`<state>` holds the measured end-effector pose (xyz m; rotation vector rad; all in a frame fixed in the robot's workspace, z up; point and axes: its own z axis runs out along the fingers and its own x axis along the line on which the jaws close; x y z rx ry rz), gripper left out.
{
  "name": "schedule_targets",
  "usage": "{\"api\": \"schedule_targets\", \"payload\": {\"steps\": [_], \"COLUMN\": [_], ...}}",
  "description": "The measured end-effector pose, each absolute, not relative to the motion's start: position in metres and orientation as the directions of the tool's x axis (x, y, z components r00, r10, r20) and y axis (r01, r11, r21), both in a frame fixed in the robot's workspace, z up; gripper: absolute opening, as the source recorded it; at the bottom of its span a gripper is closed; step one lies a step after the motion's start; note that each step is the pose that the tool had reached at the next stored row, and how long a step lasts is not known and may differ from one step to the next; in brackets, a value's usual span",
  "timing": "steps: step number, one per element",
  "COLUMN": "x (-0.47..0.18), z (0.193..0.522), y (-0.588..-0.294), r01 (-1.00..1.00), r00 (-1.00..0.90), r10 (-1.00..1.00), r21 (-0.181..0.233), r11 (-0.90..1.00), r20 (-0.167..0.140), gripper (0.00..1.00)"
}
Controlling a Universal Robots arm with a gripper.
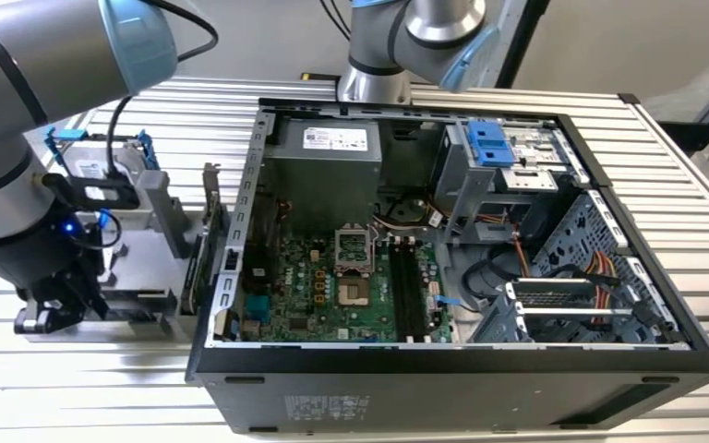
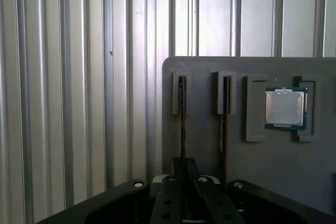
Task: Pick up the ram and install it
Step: 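Pick up the ram and move it above insertion slot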
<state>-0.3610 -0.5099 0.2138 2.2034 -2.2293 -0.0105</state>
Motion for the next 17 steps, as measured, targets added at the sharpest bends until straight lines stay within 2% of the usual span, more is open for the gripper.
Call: {"api": "schedule_targets", "payload": {"steps": [17], "x": [-0.361], "z": [0.229], "y": [-0.51], "r01": [-1.0], "r00": [-0.012], "r10": [-1.0], "r21": [0.01], "r11": [0.012], "r20": [0.0], "gripper": [0.0]}}
